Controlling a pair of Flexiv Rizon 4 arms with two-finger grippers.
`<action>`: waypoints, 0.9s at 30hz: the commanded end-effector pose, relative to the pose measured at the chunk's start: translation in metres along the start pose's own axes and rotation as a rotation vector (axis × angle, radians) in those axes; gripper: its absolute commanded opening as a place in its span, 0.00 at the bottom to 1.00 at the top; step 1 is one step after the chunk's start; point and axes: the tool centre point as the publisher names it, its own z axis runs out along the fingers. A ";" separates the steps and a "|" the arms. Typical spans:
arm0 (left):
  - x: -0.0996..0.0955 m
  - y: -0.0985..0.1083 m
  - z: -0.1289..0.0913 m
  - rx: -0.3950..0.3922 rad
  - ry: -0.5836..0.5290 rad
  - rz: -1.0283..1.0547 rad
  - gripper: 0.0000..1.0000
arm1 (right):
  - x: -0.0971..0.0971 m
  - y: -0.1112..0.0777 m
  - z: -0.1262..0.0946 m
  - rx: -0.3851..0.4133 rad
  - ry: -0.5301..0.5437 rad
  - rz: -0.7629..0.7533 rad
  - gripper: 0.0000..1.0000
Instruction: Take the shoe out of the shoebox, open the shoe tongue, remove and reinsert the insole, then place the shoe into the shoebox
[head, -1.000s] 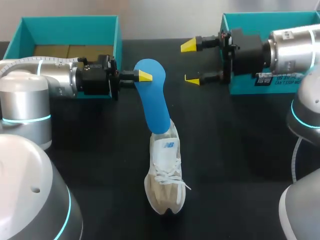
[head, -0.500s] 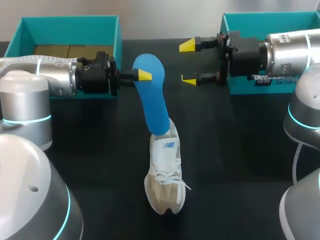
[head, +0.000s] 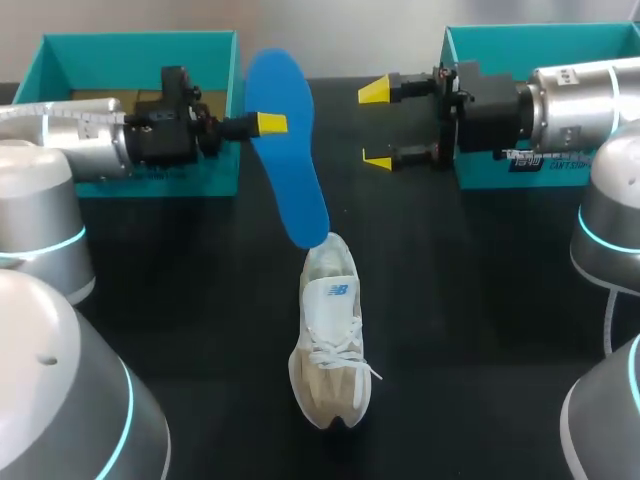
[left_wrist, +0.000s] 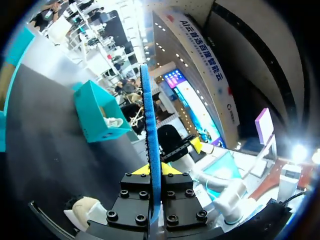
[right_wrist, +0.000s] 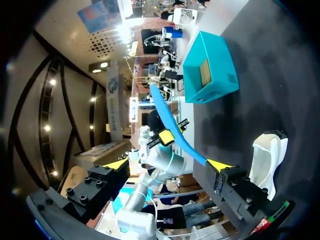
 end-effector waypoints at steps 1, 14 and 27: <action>-0.004 0.002 -0.005 -0.011 0.085 0.201 0.00 | 0.000 0.001 0.003 -0.001 -0.003 0.001 1.00; -0.002 -0.007 -0.008 -0.017 0.053 0.577 0.00 | 0.000 0.001 0.003 -0.001 -0.003 0.001 1.00; 0.002 -0.019 -0.023 0.120 0.162 0.789 0.00 | 0.000 0.001 0.003 -0.001 -0.003 0.001 1.00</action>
